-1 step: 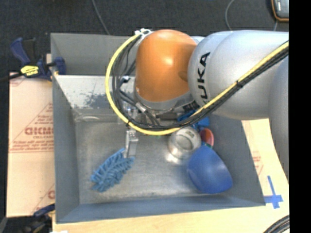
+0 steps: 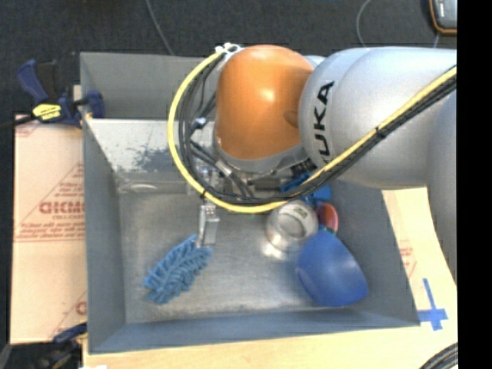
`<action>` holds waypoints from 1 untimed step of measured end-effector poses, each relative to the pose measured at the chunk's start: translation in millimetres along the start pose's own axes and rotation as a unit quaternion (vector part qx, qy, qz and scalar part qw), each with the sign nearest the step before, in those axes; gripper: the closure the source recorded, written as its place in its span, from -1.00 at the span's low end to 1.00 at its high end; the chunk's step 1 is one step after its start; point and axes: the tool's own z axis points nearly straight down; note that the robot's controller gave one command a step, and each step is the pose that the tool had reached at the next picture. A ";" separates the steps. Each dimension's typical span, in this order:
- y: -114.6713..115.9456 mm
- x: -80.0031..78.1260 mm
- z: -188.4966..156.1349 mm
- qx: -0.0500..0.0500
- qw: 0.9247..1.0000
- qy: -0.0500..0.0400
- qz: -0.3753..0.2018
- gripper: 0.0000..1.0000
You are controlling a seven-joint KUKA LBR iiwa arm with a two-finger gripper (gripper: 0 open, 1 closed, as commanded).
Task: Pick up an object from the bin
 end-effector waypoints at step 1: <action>1.8 11.5 94.1 0.000 0.993 -0.002 -0.116 -1.00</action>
Offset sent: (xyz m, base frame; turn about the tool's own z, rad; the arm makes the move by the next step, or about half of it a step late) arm -0.0324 0.0133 -0.0748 -0.4687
